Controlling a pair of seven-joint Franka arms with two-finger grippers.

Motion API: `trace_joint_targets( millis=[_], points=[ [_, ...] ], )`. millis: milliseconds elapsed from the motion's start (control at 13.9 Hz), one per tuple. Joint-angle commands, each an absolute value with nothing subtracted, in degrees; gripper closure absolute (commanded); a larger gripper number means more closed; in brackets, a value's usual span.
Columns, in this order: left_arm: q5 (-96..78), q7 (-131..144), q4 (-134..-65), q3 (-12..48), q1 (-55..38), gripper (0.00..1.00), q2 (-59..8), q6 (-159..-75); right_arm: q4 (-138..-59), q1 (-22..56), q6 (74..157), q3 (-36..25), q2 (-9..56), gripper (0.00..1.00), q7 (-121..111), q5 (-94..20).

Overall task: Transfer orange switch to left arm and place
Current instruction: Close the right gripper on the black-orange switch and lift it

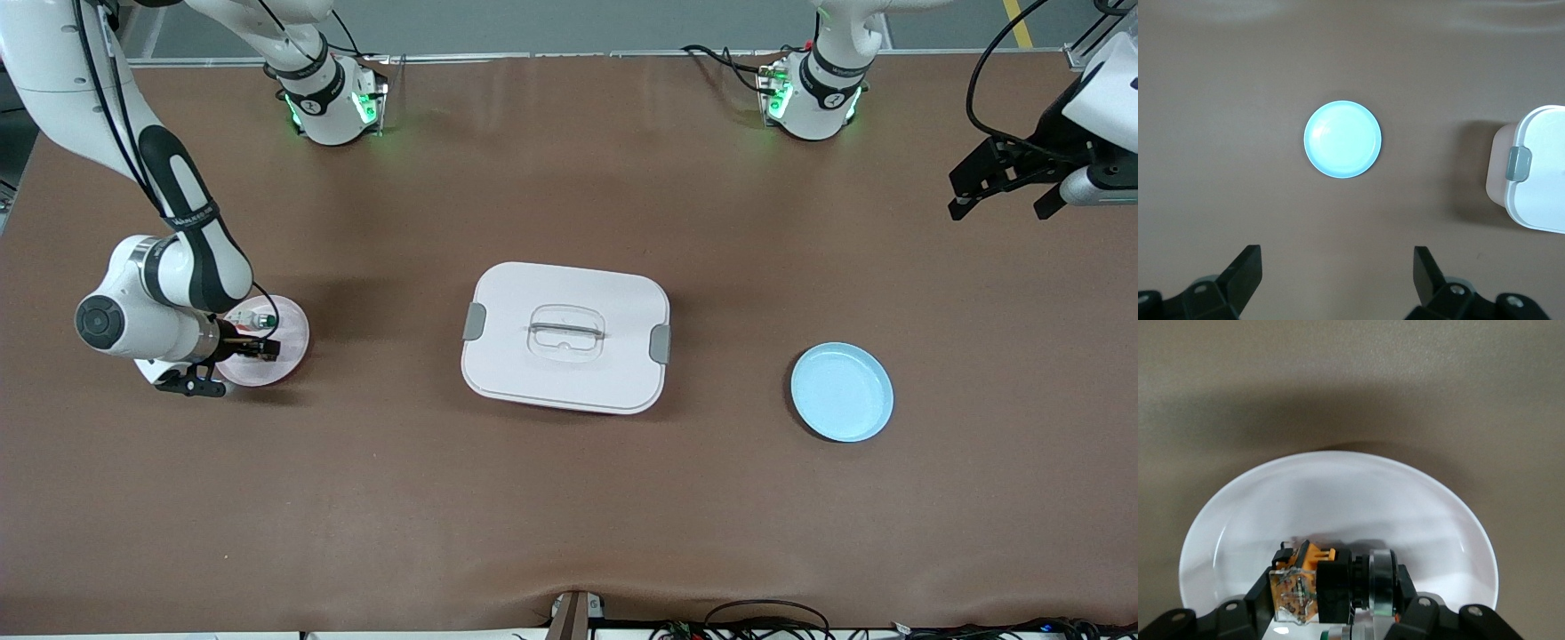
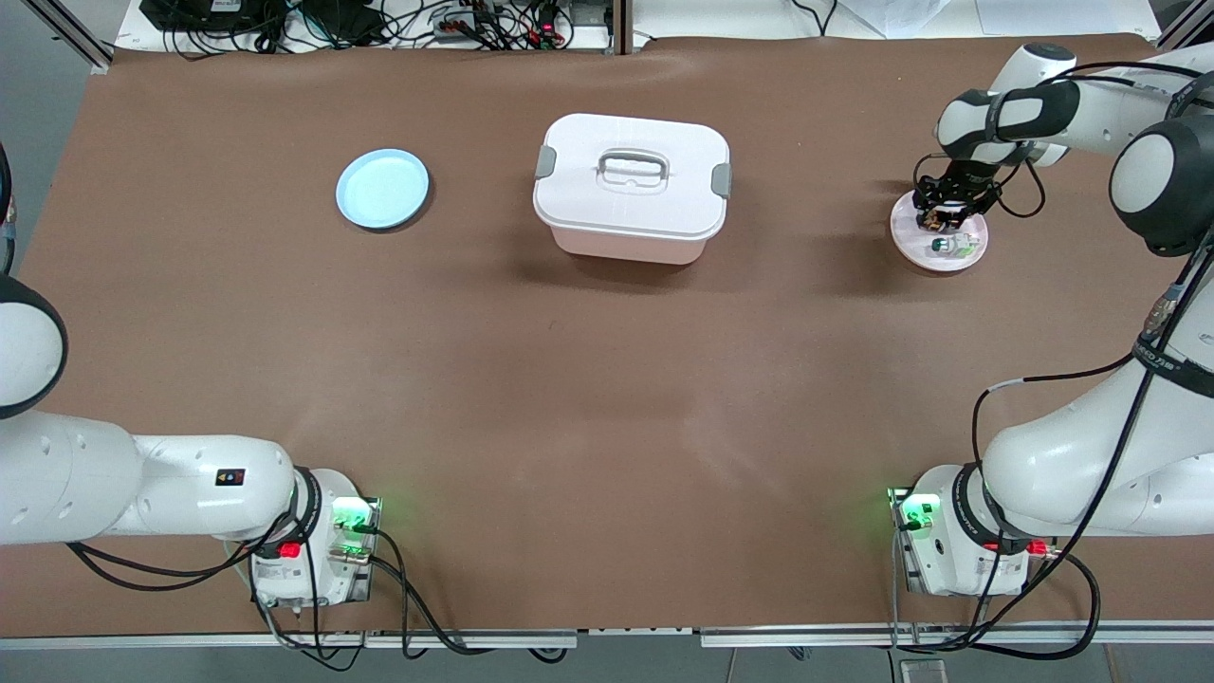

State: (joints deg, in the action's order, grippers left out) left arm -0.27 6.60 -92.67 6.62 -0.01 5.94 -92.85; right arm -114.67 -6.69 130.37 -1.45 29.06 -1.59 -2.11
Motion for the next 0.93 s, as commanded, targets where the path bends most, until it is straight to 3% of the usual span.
trace_joint_targets(
  millis=[0, 431, 862],
  points=[
    [-1.14, 6.50, -92.11, 6.68, 0.26, 0.00, 6.24, -91.85, -110.76, -7.38, 122.20, -0.44, 27.60, 1.00, -0.44, -6.48],
    [-1.49, 5.98, -91.85, 6.77, 0.35, 0.00, 6.24, -91.85, -107.23, -1.77, 112.25, -0.09, 23.65, 1.00, 14.91, -14.38],
    [-16.49, 5.63, -89.92, 6.68, 0.35, 0.00, 5.80, -92.02, -99.69, 9.56, 107.59, 0.00, 22.06, 1.00, 43.55, -26.18]
  ],
)
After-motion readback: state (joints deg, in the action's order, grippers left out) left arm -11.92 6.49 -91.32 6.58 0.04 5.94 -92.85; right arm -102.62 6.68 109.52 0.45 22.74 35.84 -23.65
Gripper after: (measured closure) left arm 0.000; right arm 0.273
